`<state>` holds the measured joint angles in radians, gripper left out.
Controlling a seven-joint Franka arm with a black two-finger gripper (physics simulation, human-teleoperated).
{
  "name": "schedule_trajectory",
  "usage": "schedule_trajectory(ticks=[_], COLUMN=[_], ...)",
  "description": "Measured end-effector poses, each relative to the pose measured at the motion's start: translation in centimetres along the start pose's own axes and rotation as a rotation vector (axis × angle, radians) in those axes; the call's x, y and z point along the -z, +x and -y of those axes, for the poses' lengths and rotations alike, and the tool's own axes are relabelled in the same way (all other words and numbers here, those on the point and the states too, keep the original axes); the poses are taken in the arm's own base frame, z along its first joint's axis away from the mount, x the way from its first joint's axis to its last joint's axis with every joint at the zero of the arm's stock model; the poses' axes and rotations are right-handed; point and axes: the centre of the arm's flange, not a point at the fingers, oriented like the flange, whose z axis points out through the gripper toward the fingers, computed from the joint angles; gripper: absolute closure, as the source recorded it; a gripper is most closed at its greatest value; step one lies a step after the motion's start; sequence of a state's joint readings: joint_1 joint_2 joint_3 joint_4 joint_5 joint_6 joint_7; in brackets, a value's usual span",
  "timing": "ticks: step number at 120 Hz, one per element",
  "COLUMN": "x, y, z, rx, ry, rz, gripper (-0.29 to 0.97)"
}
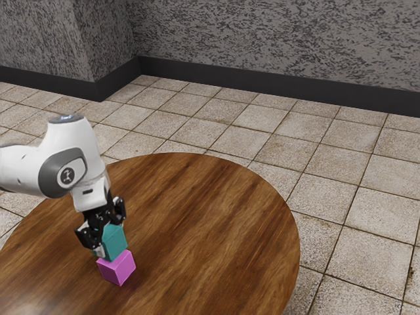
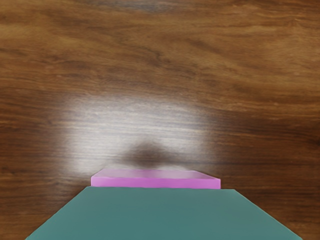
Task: Pick up the blue block with one arm, and put the blue block on the pink block with one arm
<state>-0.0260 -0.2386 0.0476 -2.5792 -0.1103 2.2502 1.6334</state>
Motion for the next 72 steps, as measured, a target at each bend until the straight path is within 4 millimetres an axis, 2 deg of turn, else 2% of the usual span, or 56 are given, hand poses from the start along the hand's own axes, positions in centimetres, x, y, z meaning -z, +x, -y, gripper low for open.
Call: schedule_trajectory(ticks=[18,35,42,50,58,66,72], x=[-0.1,-0.2,0.4,3.0,6.6,11.0,15.7], y=[0.0,0.0,0.1,0.3,0.6,1.2,2.1], z=[-0.2,-0.3,-0.3,-0.7,-1.3,-0.7,0.1], rx=[0.000,0.001,-0.001,-0.006,-0.011,-0.019,-0.029], ry=[-0.021,-0.031,-0.024,0.014,0.057,0.096,0.137], rz=[-0.001,-0.001,-0.002,-0.008,-0.021,-0.029,-0.028], gripper=[0.15,0.08,0.06,0.04,0.03,0.02,0.02])
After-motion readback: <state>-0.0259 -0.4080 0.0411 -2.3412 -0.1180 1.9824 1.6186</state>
